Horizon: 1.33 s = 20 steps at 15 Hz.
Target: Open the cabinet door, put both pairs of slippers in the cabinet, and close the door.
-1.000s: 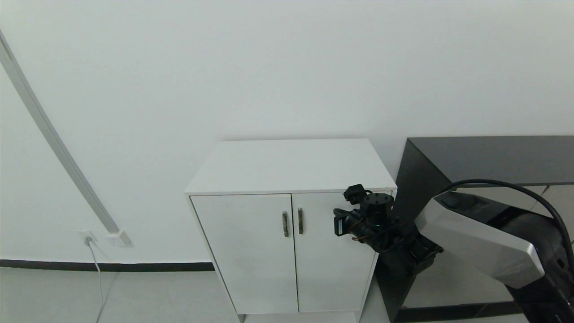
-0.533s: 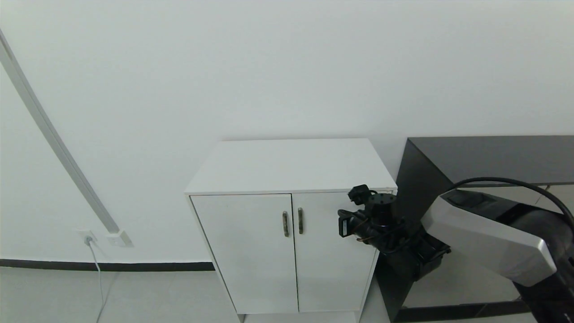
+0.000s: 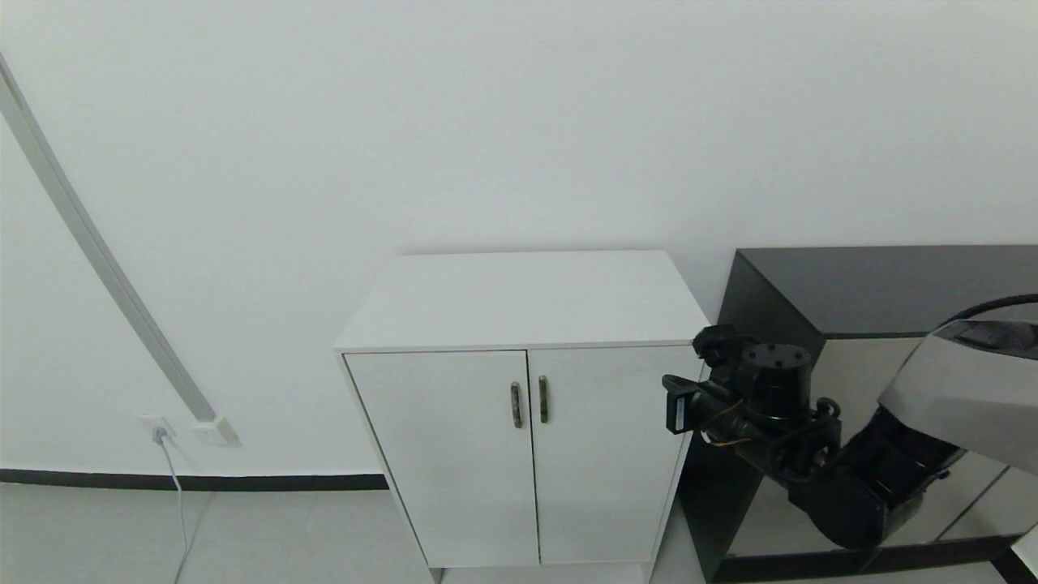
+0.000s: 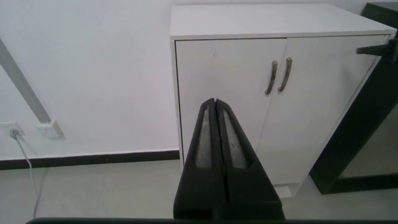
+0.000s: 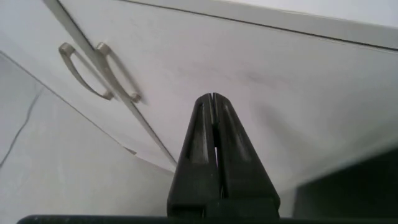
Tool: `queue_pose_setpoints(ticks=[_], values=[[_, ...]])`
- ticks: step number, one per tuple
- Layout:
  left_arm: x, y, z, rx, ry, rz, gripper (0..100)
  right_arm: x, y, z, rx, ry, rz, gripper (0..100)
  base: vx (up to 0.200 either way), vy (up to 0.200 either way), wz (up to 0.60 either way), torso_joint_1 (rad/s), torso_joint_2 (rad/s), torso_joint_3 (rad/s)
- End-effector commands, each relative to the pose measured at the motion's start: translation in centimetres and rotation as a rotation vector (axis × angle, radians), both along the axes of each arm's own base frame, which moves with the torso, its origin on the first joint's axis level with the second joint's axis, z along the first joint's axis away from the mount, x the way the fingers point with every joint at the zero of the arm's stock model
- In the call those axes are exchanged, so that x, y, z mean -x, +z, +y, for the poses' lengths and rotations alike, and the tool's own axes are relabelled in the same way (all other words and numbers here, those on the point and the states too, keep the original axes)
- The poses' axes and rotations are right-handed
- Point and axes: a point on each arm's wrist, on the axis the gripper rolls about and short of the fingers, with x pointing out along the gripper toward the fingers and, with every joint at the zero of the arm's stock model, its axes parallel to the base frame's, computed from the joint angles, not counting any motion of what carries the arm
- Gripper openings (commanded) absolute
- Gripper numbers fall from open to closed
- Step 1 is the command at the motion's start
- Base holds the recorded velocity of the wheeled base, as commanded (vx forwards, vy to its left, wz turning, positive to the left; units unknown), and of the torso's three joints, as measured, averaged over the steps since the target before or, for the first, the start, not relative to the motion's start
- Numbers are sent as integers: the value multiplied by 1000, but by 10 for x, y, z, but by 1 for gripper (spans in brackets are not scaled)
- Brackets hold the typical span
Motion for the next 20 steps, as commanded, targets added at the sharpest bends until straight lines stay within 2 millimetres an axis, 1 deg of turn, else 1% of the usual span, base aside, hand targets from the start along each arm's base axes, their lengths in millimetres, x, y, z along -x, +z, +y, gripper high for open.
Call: queue_pose_setpoints(ticks=[1, 2, 3, 4, 6, 7, 8, 9, 10, 12, 14, 16, 17, 20], values=[[0, 0, 0, 0, 0, -1, 0, 21, 22, -33, -14, -69, -31, 0, 0, 0, 0, 0, 0, 0], [0, 0, 0, 0, 0, 1, 0, 27, 25, -59, -5, -146, -20, 0, 0, 0, 0, 0, 0, 0], [0, 0, 0, 0, 1, -1, 0, 29, 25, -66, -1, -176, -17, 0, 0, 0, 0, 0, 0, 0], [0, 0, 0, 0, 1, 2, 0, 38, 30, -91, 8, -278, -17, 0, 0, 0, 0, 0, 0, 0], [0, 0, 0, 0, 0, 1, 0, 56, 37, -116, 14, -363, -15, 0, 0, 0, 0, 0, 0, 0], [0, 0, 0, 0, 1, -1, 0, 64, 40, -125, 15, -390, -18, 0, 0, 0, 0, 0, 0, 0], [0, 0, 0, 0, 0, 2, 0, 76, 46, -141, 19, -444, -30, 0, 0, 0, 0, 0, 0, 0], [0, 0, 0, 0, 0, 1, 0, 83, 50, -149, 17, -473, -42, 0, 0, 0, 0, 0, 0, 0], [0, 0, 0, 0, -2, -1, 0, 95, 56, -160, 21, -513, -52, 0, 0, 0, 0, 0, 0, 0], [0, 0, 0, 0, 0, 1, 0, 120, 60, -169, 43, -547, -57, 0, 0, 0, 0, 0, 0, 0], [0, 0, 0, 0, 0, 2, 0, 143, 66, -174, 54, -569, -83, 0, 0, 0, 0, 0, 0, 0], [0, 0, 0, 0, 0, 1, 0, 157, 70, -178, 53, -582, -87, 0, 0, 0, 0, 0, 0, 0], [0, 0, 0, 0, 0, -1, 0, 171, 74, -180, 51, -583, -88, 0, 0, 0, 0, 0, 0, 0], [0, 0, 0, 0, 0, 1, 0, 201, 81, -179, 45, -558, -75, 0, 0, 0, 0, 0, 0, 0]])
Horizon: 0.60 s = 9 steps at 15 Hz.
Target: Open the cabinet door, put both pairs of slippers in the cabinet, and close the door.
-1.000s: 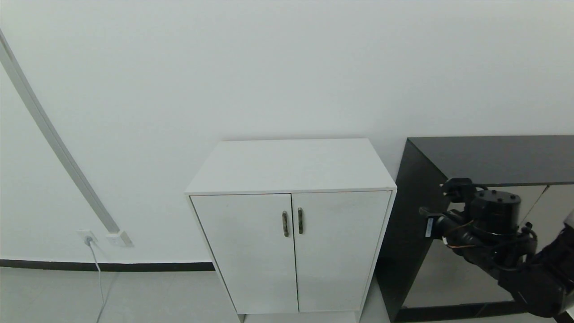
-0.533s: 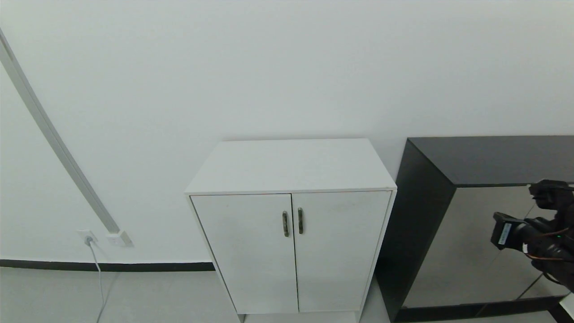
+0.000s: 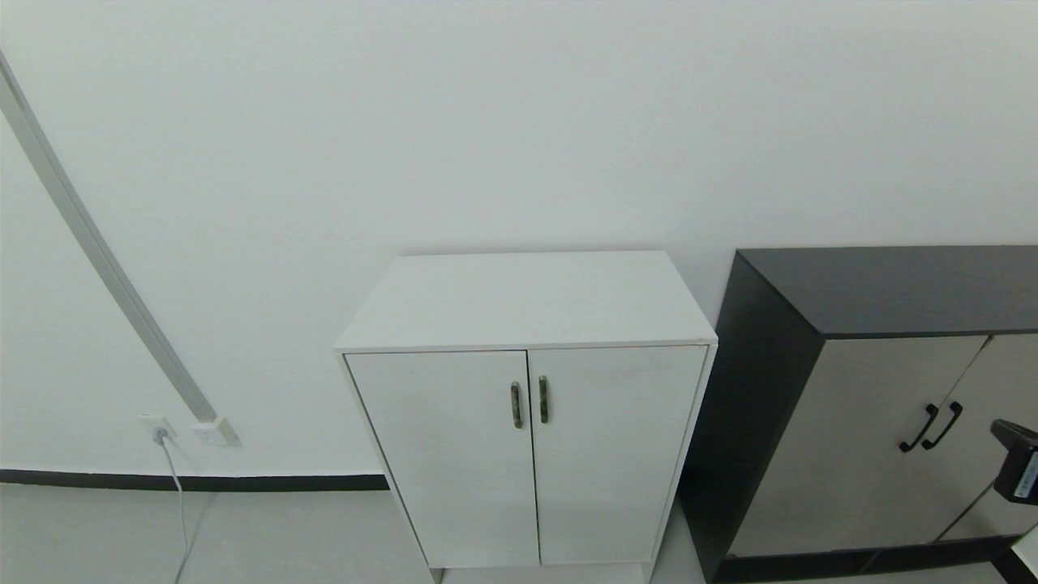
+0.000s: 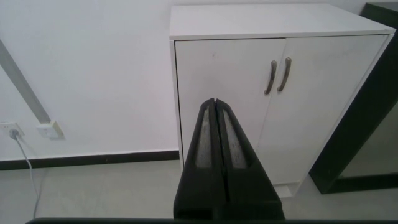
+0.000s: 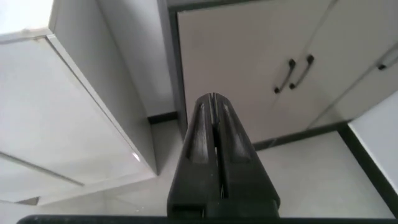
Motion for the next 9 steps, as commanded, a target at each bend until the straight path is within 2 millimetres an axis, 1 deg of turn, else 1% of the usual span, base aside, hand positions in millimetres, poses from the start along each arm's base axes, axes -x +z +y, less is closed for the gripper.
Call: queue_pose_setpoints(ticks=[1, 5, 6, 9], values=[[0, 0, 0, 0, 2, -1, 0, 38, 14, 1, 1, 3, -62, 0, 0, 0, 0, 0, 0, 0], [0, 0, 0, 2, 2, -1, 0, 79, 9, 6, -12, 53, -39, 0, 0, 0, 0, 0, 0, 0], [0, 0, 0, 2, 2, 0, 0, 92, 5, 8, -14, 70, -30, 0, 0, 0, 0, 0, 0, 0], [0, 0, 0, 3, 3, 1, 0, 123, -7, 13, -34, 159, -25, 0, 0, 0, 0, 0, 0, 0]])
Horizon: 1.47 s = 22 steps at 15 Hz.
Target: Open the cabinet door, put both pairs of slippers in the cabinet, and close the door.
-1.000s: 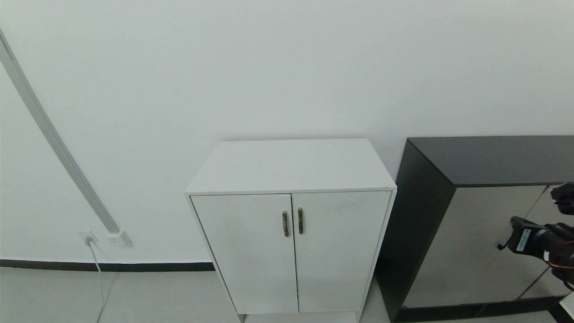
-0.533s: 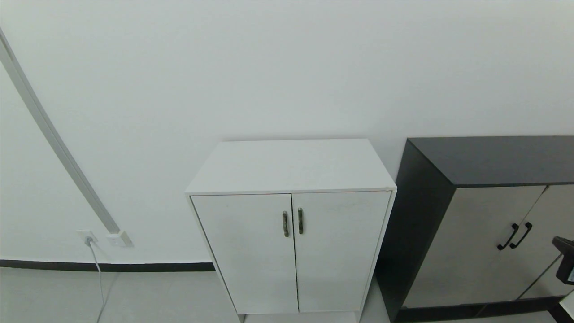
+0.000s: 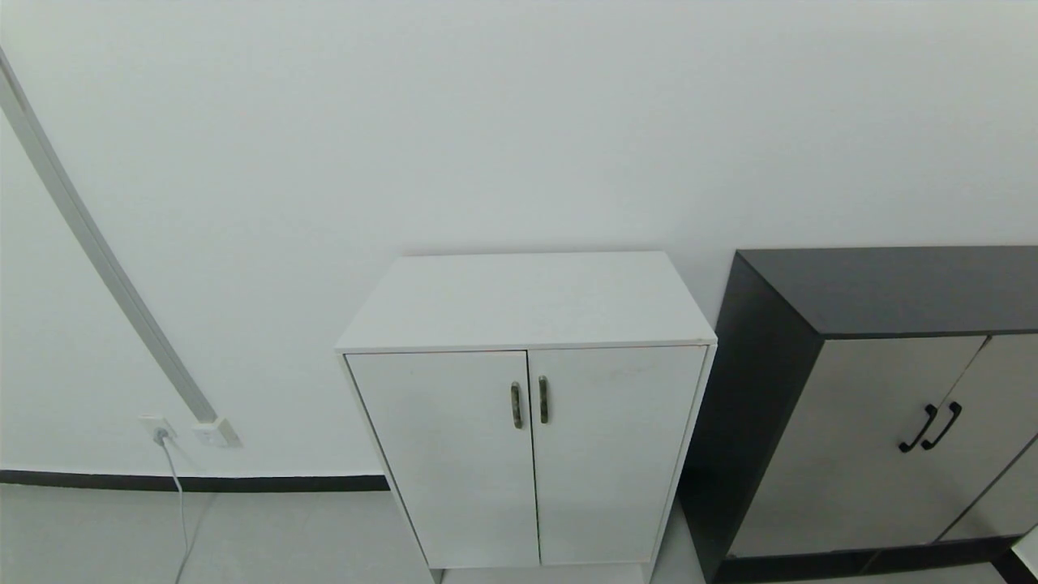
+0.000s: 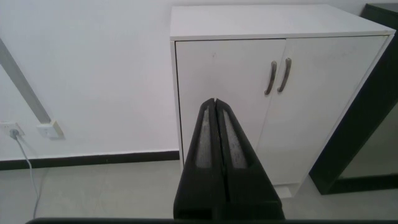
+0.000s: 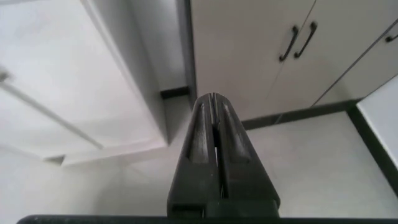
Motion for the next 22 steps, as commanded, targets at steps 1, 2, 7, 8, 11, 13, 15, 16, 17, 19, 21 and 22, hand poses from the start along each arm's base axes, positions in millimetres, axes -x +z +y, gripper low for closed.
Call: queue_pose_setpoints(ticks=[1, 2, 7, 8, 11, 13, 15, 16, 17, 19, 21, 22], values=[[0, 0, 0, 0, 0, 0, 0, 33, -6, 5, -7, 61, -87, 0, 0, 0, 0, 0, 0, 0], [0, 0, 0, 0, 0, 0, 0, 38, -8, 5, -6, 65, -99, 0, 0, 0, 0, 0, 0, 0], [0, 0, 0, 2, 0, 0, 0, 52, -34, 6, -8, 105, -110, 0, 0, 0, 0, 0, 0, 0], [0, 0, 0, 0, 0, 0, 0, 54, -40, 7, -8, 106, -111, 0, 0, 0, 0, 0, 0, 0], [0, 0, 0, 0, 0, 2, 0, 61, -50, 7, -7, 129, -107, 0, 0, 0, 0, 0, 0, 0], [0, 0, 0, 0, 0, 0, 0, 63, -50, 7, -6, 150, -129, 0, 0, 0, 0, 0, 0, 0], [0, 0, 0, 0, -1, 0, 0, 65, -50, 7, -1, 154, -154, 0, 0, 0, 0, 0, 0, 0], [0, 0, 0, -1, -1, 0, 0, 66, -50, 7, 1, 160, -165, 0, 0, 0, 0, 0, 0, 0], [0, 0, 0, -1, -1, 0, 0, 66, -50, 6, 1, 165, -165, 0, 0, 0, 0, 0, 0, 0], [0, 0, 0, -1, -1, 2, 0, 67, -50, 6, 42, 175, -170, 0, 0, 0, 0, 0, 0, 0], [0, 0, 0, -1, -1, 2, 0, 68, -49, 6, 72, 183, -190, 0, 0, 0, 0, 0, 0, 0], [0, 0, 0, -1, -1, 2, 0, 68, -50, 6, 74, 185, -190, 0, 0, 0, 0, 0, 0, 0]])
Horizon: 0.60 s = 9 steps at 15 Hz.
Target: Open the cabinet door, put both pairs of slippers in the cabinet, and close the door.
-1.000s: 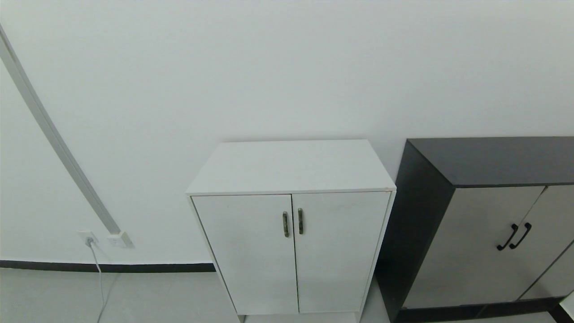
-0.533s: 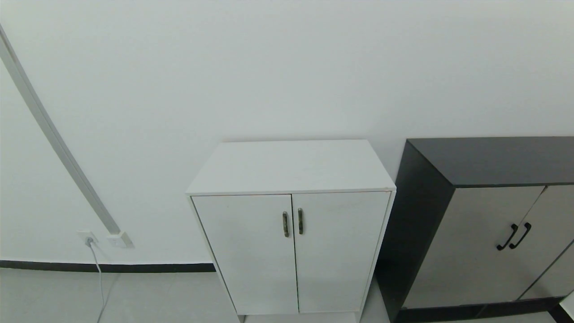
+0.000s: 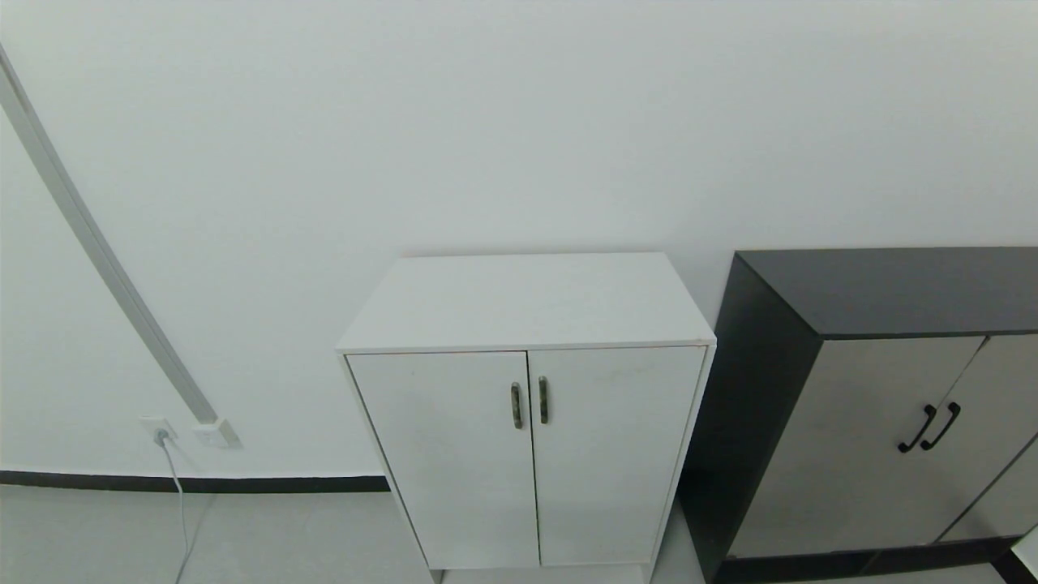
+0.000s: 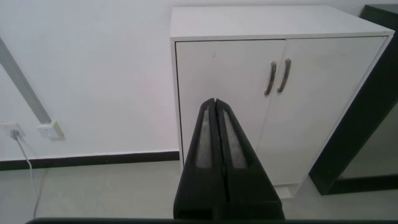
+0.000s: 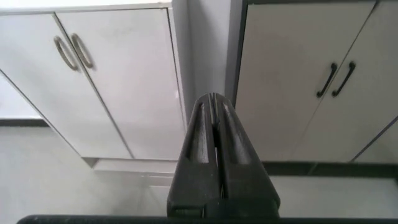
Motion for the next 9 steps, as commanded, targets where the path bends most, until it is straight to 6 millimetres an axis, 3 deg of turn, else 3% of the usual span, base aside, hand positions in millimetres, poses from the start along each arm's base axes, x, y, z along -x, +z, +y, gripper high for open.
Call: queue_pose_setpoints(ticks=[1, 4, 9], values=[[0, 0, 0, 0, 0, 0, 0, 0, 0, 0, 3, 6, -5, 0, 0, 0, 0, 0, 0, 0], [0, 0, 0, 2, 2, 0, 0, 3, -1, -1, 0, 32, -35, 0, 0, 0, 0, 0, 0, 0], [0, 0, 0, 2, 2, 3, 0, 8, -8, -2, -6, -79, -81, 0, 0, 0, 0, 0, 0, 0]])
